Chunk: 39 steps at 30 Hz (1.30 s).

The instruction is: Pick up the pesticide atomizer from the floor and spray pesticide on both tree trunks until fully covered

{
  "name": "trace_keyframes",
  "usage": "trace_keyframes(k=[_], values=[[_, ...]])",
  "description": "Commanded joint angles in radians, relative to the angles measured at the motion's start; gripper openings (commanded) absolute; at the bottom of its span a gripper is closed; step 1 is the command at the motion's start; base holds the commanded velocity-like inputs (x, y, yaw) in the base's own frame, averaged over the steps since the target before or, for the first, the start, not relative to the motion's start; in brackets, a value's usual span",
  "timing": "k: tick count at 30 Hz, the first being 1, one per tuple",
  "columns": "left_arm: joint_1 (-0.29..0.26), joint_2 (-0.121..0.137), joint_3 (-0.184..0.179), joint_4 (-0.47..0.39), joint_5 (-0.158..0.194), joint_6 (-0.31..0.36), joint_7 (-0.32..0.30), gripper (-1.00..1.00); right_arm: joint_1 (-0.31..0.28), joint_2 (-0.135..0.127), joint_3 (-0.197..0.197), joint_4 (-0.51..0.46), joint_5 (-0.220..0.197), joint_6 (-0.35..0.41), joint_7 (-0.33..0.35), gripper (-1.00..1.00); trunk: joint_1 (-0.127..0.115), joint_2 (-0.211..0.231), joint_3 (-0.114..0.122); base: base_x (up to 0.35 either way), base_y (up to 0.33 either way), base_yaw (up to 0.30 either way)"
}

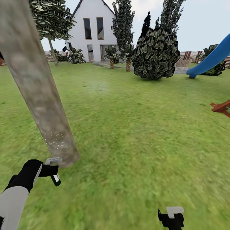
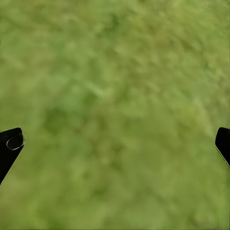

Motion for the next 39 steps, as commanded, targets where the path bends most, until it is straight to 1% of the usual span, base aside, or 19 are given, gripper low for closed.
trace_keyframes(k=[1,4,5,6,8,9,11,14,17,18,20,23,34,39], values=[[0.000,0.000,0.000,0.000,0.001,0.000,0.000,-1.00,0.000,0.000,0.000,0.000,0.000,0.000,0.000,1.00,0.000,0.000,0.000,0.164,-0.252,0.276],[0.000,0.000,0.001,0.000,0.001,-0.001,0.000,-1.00,0.000,0.000,0.000,0.000,0.000,0.000,0.001,1.00,0.000,0.000,0.000,0.198,-0.229,0.276],[0.000,-0.001,0.001,0.000,0.008,-0.001,0.000,-1.00,0.000,0.000,0.000,0.000,0.000,0.000,0.000,1.00,0.000,0.000,0.000,0.225,-0.205,0.276],[0.000,-0.001,0.001,0.000,0.017,-0.001,0.000,-1.00,0.000,0.000,0.000,0.000,0.000,0.000,0.001,1.00,0.000,0.000,0.000,0.229,-0.202,0.276],[0.000,-0.001,-0.001,0.000,0.057,-0.003,0.004,-1.00,0.000,0.000,0.000,0.000,0.000,0.000,0.001,1.00,0.000,0.000,0.000,0.234,-0.197,0.276],[0.000,-0.002,-0.002,0.000,0.071,-0.004,0.005,-1.00,0.000,0.000,0.000,0.000,0.000,0.000,0.001,1.00,0.000,0.000,0.000,0.236,-0.195,0.276],[0.000,-0.002,-0.003,0.001,0.079,-0.005,0.007,-1.00,0.000,0.001,0.000,0.000,0.000,0.000,0.002,1.00,0.000,0.000,0.000,0.237,-0.194,0.276],[0.000,-0.003,-0.005,0.001,0.079,-0.007,0.008,-1.00,0.000,0.001,0.000,0.000,0.000,0.000,0.002,1.00,0.000,0.000,0.000,0.233,-0.196,0.273],[0.000,-0.021,-0.012,0.003,0.071,-0.010,0.012,-1.00,0.000,0.001,0.000,0.000,0.000,0.000,0.002,1.00,0.000,0.000,0.000,0.219,-0.202,0.268],[0.000,-0.028,-0.013,0.003,0.070,-0.010,0.021,-1.00,0.000,0.001,0.000,0.000,0.000,0.000,0.002,1.00,0.000,0.000,0.000,0.217,-0.203,0.266],[0.000,-0.035,-0.014,0.006,0.072,-0.010,0.064,-1.00,0.000,0.002,0.000,0.000,0.000,0.000,0.002,1.00,0.000,0.000,0.000,0.213,-0.205,0.244],[0.000,-0.038,-0.015,0.006,0.073,-0.010,0.082,-1.00,0.000,0.000,0.000,0.000,0.000,0.001,0.001,1.00,0.000,0.000,0.000,0.198,-0.213,0.058],[0.000,-0.040,-0.015,0.004,0.069,-0.010,0.086,-1.00,0.000,0.000,0.000,0.000,0.000,0.001,0.001,1.00,0.000,0.000,0.000,0.132,-0.246,0.002],[0.000,-0.040,-0.015,0.003,0.069,-0.010,0.088,-1.00,0.000,0.000,0.000,0.000,0.000,0.000,0.001,1.00,0.000,0.000,0.000,0.008,-0.271,0.243]])
